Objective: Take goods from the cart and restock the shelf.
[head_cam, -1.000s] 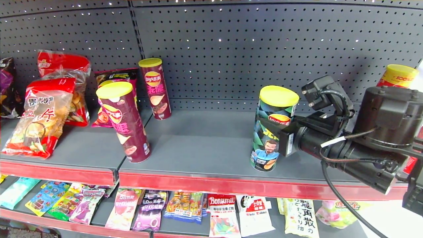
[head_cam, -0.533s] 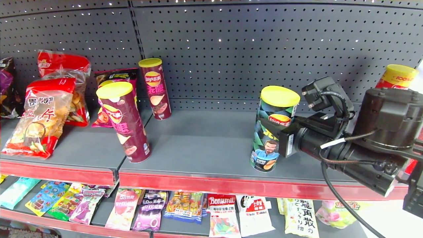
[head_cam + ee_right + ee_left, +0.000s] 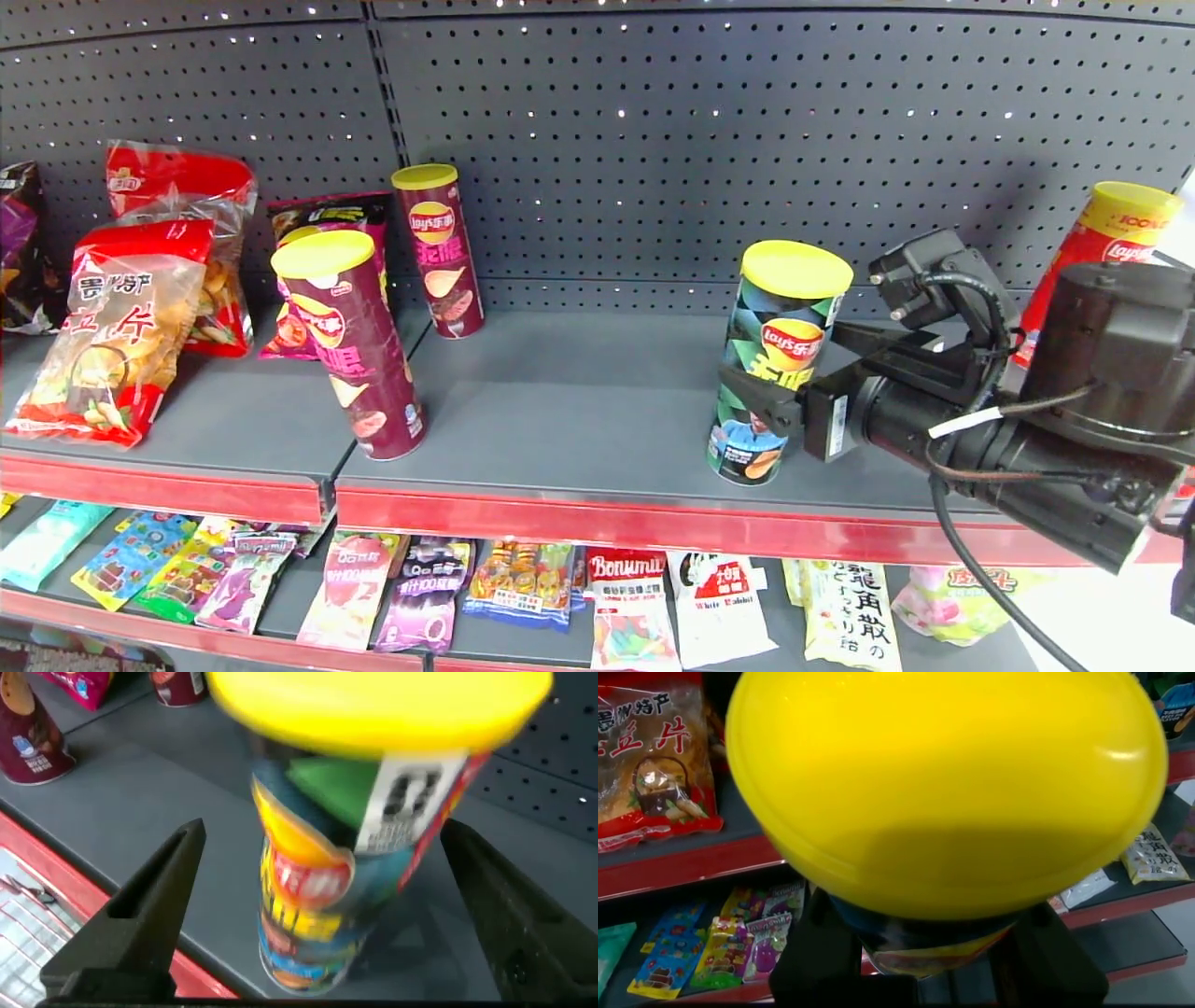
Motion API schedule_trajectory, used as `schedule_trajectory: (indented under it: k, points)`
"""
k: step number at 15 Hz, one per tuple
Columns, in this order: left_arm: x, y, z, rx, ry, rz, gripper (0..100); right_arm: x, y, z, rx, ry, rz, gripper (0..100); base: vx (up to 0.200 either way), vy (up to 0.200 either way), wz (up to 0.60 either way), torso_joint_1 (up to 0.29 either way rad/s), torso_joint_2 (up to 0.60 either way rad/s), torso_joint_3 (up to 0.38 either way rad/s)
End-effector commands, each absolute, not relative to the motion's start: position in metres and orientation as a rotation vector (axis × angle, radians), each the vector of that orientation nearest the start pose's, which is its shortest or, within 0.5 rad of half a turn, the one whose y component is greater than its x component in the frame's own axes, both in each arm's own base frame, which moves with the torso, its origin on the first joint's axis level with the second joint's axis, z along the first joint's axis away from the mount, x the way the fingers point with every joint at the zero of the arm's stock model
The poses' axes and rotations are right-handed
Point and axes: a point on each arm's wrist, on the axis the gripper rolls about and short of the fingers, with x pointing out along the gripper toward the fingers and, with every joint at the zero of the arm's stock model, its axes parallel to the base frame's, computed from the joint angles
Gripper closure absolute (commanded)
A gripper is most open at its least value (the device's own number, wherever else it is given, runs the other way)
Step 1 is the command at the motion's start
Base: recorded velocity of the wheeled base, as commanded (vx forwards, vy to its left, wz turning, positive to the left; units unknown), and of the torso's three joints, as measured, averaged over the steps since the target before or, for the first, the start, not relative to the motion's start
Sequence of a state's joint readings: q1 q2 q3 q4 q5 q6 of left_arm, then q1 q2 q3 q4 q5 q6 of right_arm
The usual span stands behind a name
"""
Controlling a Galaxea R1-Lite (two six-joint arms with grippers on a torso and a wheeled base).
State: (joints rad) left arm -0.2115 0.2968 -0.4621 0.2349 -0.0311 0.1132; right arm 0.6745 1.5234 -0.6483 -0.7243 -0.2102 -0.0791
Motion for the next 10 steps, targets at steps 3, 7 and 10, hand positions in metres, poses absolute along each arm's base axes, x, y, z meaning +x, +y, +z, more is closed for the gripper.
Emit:
schedule_trajectory:
  k: [3, 7, 10]
  points:
    - [-0.023, 0.004, 0.182, 0.120, 0.066, -0.251, 100, 0.166, 0.127, 0.197, -0.137, 0.101, 0.470, 0, 0.000, 0.000, 0.00, 0.000, 0.00, 0.000]
    - [-0.017, 0.002, 0.182, 0.121, 0.099, -0.282, 100, 0.126, 0.094, 0.193, -0.145, 0.067, 0.475, 0, 0.000, 0.000, 0.00, 0.000, 0.00, 0.000]
    - [-0.010, 0.001, 0.188, 0.120, 0.084, -0.284, 100, 0.086, 0.061, 0.189, -0.175, 0.057, 0.472, 0, 0.000, 0.000, 0.00, 0.000, 0.00, 0.000]
